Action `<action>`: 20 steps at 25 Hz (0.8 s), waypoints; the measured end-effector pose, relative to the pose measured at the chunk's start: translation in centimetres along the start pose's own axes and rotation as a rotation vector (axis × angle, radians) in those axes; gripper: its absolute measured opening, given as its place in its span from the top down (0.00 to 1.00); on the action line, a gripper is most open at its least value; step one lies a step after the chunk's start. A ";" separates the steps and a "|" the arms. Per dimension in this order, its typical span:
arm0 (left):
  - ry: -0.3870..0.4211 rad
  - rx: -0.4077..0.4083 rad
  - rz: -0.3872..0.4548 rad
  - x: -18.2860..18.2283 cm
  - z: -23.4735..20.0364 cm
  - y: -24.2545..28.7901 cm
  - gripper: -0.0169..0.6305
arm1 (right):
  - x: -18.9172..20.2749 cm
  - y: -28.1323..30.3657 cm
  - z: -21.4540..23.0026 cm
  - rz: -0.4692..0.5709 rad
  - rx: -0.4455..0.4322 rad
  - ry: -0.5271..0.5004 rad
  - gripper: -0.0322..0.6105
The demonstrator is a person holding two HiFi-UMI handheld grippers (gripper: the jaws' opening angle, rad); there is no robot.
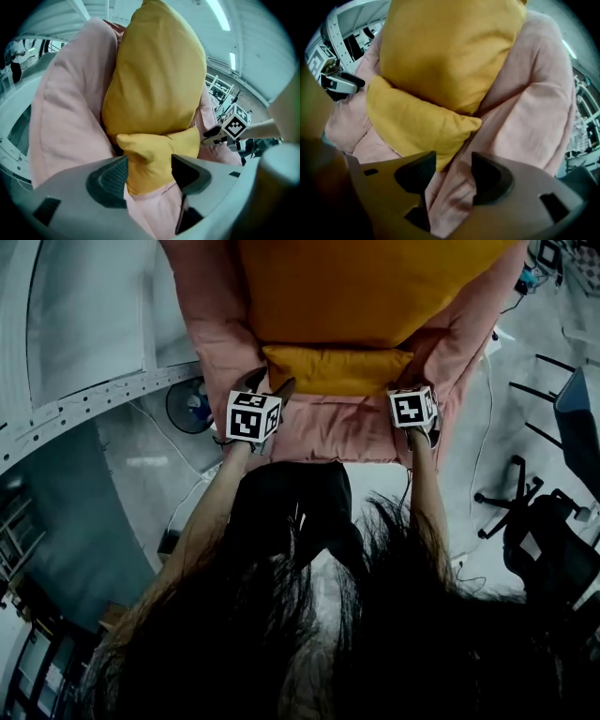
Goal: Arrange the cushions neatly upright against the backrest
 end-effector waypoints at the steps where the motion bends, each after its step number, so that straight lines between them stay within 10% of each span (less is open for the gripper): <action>1: -0.002 0.012 0.012 -0.4 0.0 -0.7 0.54 | -0.2 -0.9 0.2 0.025 0.021 0.022 0.60; 12: 0.047 0.182 0.114 -4.6 3.1 -8.5 0.54 | -2.8 -14.5 -4.4 0.392 -0.004 0.341 0.61; 20: 0.253 0.265 0.213 -6.5 6.3 -15.6 0.58 | -4.9 -23.4 -11.5 0.618 -0.088 0.460 0.68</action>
Point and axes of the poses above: the fingertips, and each gripper's own axes: y forward along the fingers, z to its right, x out of its underside, the point moved 3 cm from there along -y, backward along the fingers
